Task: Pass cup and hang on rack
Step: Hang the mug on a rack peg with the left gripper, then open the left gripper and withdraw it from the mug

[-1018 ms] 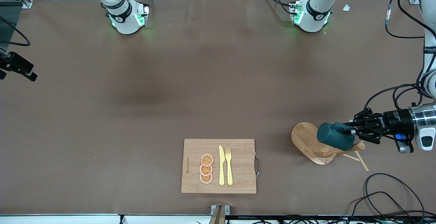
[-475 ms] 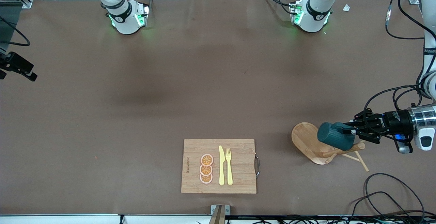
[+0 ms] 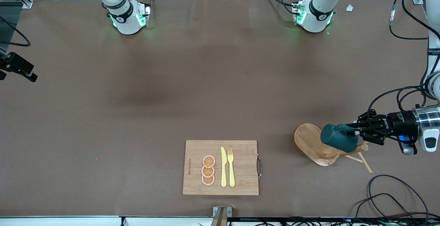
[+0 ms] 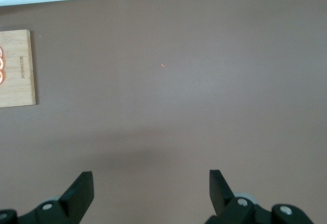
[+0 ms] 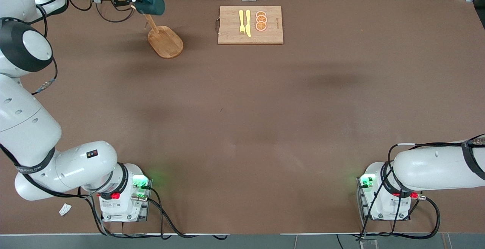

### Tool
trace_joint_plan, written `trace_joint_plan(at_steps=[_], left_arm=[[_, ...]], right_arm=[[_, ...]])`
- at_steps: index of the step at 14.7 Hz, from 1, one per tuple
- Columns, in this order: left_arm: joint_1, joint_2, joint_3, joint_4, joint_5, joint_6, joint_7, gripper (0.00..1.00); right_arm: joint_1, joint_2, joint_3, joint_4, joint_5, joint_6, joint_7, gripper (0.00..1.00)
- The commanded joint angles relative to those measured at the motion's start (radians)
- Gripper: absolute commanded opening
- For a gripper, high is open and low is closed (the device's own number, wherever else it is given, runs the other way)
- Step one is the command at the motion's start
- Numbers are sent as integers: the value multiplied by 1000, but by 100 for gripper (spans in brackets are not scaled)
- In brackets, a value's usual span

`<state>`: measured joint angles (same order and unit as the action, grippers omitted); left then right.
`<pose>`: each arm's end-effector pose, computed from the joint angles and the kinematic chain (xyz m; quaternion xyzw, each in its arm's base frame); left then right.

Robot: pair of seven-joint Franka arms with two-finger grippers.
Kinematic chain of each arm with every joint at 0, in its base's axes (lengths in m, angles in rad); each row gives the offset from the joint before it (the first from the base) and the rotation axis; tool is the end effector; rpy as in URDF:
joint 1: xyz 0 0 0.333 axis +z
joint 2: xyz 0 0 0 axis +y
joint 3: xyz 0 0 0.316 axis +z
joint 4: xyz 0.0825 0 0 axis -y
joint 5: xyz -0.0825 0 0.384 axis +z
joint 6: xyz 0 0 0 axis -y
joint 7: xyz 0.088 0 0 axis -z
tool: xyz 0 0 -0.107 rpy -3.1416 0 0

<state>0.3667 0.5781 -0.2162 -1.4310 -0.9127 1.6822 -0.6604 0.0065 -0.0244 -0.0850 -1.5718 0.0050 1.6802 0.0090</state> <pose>0.6902 0.0570 0.3847 0.7397 0.4520 -0.2559 0.4278 0.5564 -0.0439 0.6479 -0.9968 0.0438 -0.0664 0.0012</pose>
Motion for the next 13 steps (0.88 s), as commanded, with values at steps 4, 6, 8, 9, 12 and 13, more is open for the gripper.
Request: trace_joint_plan(at_steps=[4,6,8,9,12,13], left_arm=[[0,-18,-9,9,-17,-21,-1,100],[-3,-41,-12,9,-6,-22,1,100],[-14,-76,-29,9,58,-22,-1,100],[-23,-92,-49,9,122,-22,-2,100],[-49,-138,-110,35,337,-22,-1,100],[-48,-142,-141,47,416,-22,1,100]], right_arm=[[-23,-14,16,-14,-2,1,-14,100],[-23,-14,14,-14,-2,-1,-15,100],[-23,-14,14,-14,-2,1,-14,100],[-23,-14,16,-16,-2,0,-14,100],[-23,-14,16,-16,-2,-1,-14,100],[-23,-14,14,-16,-2,-1,-14,100]])
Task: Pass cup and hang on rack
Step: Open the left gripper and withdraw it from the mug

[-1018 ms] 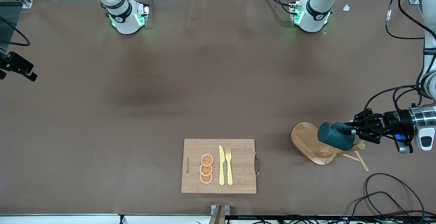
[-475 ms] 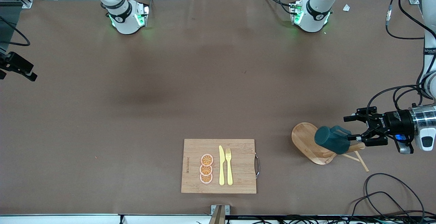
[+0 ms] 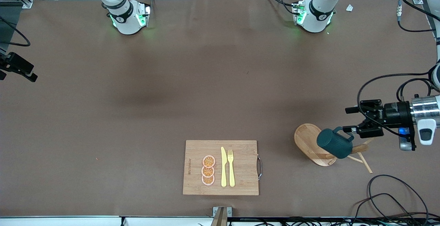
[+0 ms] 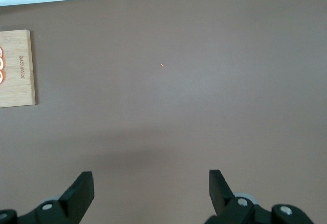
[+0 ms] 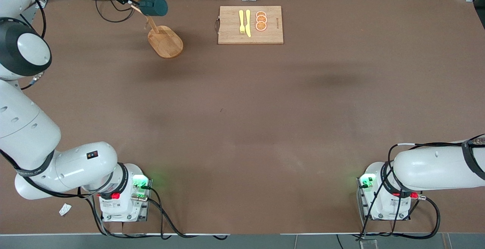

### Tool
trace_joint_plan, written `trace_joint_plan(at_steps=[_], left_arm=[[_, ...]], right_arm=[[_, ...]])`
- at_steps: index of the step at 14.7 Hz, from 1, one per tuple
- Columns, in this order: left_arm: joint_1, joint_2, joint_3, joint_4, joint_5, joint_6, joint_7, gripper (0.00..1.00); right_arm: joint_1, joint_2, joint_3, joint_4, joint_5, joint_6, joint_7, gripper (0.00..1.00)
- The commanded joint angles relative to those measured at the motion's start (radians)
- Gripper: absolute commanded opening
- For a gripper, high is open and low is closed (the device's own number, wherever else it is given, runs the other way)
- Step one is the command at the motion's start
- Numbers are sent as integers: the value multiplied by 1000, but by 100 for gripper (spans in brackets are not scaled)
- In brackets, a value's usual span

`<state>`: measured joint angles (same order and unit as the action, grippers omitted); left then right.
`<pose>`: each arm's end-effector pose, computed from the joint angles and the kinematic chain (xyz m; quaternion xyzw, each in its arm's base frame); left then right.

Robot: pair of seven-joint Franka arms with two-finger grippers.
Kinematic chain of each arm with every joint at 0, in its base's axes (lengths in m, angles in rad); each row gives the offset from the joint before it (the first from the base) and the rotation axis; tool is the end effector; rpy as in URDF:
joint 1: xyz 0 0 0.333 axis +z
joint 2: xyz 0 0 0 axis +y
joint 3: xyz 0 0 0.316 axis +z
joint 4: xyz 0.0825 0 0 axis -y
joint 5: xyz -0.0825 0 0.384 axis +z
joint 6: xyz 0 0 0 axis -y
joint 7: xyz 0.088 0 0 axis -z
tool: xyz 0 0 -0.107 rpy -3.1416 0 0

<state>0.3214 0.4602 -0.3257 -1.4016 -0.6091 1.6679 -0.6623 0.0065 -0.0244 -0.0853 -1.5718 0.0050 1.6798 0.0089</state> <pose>0.6749 -0.0192 0.4642 0.8559 0.3593 -0.1946 0.3169 0.5564 -0.0441 0.6479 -0.9968 0.0439 -0.0662 0.0012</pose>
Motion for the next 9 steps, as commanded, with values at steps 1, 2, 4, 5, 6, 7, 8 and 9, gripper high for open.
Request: trace_joint_plan(at_steps=[1,2,4,5,6,7,8,9], left_arm=[[-1,-34,-62,21,187,-8,7,100],[-1,-46,-97,21,272,-10,10,100],[-1,-52,-154,29,406,-45,18,100],[1,-54,-183,50,473,-65,30,100],[1,-63,-214,65,555,-98,55,100],[4,-72,-236,67,619,-117,97,100],[5,-92,-245,67,679,-128,149,100],[5,-118,-246,67,730,-132,212,100]], right_arm=[[-23,-14,16,-16,-2,0,-15,100],[-23,-14,15,-16,-2,0,-15,100],[-23,-14,16,-16,-2,0,-15,100],[-23,-14,15,-14,-2,0,-14,100],[-23,-14,16,-16,-2,0,-15,100],[-23,-14,15,-14,-2,0,-14,100],[-23,-14,15,-16,-2,0,-14,100],[-23,-14,15,-16,-2,0,-14,100]])
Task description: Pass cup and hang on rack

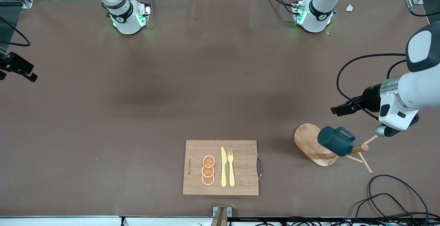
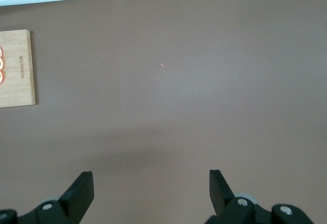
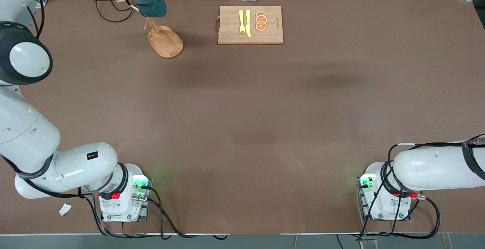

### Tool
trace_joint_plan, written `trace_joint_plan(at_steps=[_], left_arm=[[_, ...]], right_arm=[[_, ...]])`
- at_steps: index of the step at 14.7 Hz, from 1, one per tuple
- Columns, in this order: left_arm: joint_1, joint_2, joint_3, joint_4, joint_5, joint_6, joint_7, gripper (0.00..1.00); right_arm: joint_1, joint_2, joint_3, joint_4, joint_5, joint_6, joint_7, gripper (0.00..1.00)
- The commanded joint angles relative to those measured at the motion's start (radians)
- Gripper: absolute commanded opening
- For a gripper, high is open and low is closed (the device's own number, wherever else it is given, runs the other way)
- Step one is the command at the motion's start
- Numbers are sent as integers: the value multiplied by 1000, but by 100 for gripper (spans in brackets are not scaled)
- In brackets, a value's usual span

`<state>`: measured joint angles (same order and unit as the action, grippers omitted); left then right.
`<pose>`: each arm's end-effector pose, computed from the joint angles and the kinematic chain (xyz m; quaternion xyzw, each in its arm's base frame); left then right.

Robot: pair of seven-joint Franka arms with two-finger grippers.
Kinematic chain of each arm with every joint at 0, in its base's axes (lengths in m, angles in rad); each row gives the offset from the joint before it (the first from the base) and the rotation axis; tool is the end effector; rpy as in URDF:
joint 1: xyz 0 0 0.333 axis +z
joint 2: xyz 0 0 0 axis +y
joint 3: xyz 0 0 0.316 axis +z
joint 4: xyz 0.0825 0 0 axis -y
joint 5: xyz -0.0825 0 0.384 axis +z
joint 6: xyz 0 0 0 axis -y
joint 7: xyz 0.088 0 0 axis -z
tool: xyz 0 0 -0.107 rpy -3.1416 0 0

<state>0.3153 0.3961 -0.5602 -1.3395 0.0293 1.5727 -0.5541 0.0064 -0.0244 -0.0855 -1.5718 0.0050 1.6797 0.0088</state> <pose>0.6448 -0.0930 0.5229 0.9810 0.1644 -0.0823 0.0622 0.5563 -0.0443 0.6479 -0.9968 0.0440 -0.0661 0.0012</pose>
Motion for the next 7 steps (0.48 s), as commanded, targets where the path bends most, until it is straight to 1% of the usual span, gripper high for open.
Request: trace_joint_plan(at_steps=[1,2,4,7], left_arm=[[11,-78,-12,5,130,-43,168,100],[15,-98,-10,5,150,-54,228,100],[16,-117,-10,5,153,-75,285,100],[2,-206,14,-4,146,-103,376,100]], right_arm=[[-23,-14,15,-16,-2,0,-13,100],[-23,-14,15,-16,-2,0,-15,100],[-23,-14,16,-16,-2,0,-13,100],[-23,-14,15,-16,-2,0,-15,100]])
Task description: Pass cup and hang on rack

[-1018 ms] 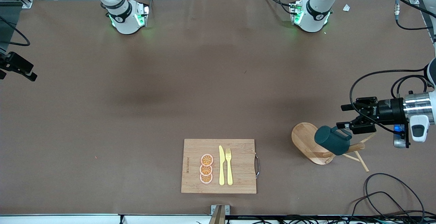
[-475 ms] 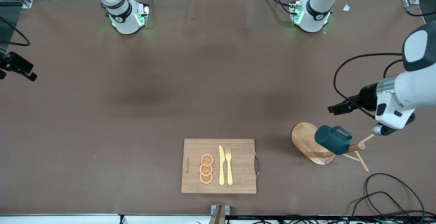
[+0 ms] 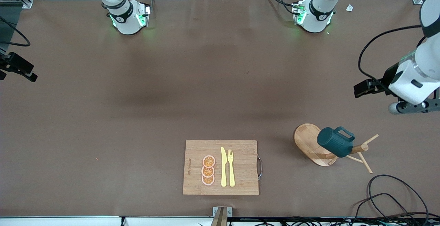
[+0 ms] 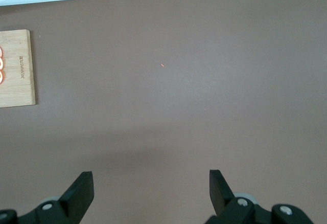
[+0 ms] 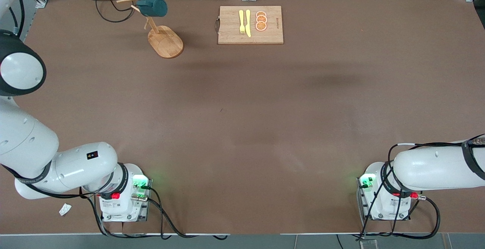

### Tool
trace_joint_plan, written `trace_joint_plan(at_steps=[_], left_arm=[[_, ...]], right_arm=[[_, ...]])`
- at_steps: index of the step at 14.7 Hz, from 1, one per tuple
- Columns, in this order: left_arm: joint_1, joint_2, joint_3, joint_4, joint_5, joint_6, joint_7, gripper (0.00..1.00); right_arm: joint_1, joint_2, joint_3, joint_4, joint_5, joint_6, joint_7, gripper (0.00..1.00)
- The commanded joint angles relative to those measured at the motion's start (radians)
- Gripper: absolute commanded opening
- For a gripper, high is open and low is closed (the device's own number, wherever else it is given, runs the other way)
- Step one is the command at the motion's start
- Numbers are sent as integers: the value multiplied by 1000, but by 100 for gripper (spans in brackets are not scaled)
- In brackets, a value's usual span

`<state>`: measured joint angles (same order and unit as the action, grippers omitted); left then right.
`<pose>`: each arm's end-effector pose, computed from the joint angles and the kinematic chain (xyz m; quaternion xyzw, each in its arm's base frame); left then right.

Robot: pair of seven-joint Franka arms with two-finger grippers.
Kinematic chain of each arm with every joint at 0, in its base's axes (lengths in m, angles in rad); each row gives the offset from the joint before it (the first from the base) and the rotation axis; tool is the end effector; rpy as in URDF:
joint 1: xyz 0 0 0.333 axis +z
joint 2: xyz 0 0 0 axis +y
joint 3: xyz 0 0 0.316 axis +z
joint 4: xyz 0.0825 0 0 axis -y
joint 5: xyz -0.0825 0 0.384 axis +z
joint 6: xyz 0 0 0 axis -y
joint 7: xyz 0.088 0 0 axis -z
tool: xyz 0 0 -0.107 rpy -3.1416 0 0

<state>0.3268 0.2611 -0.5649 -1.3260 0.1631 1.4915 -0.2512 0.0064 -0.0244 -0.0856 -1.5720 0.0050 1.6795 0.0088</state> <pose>0.6110 -0.0812 0.5989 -0.9994 -0.0165 0.0247 0.0185 0.5563 -0.0443 0.6478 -0.9968 0.0441 -0.0659 0.0012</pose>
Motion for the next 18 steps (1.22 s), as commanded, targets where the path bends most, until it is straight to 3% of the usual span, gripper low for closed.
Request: trace_joint_plan(at_steps=[1,5,9,13,18], left_arm=[[-26,-103,49,-28,7,-28,116,100],[-277,-172,336,-44,-42,-80,162,100],[-408,-259,492,-154,-117,-91,205,100],[-404,-339,507,-281,-154,-27,202,100],[-404,-341,496,-289,-160,-17,181,100]], right_arm=[[-23,-14,17,-16,-2,0,-13,100],[-23,-14,17,-16,-2,0,-13,100],[-23,-14,15,-16,-2,0,-15,100],[-23,-14,17,-14,-2,0,-13,100],[-23,-14,17,-14,-2,2,-13,100]])
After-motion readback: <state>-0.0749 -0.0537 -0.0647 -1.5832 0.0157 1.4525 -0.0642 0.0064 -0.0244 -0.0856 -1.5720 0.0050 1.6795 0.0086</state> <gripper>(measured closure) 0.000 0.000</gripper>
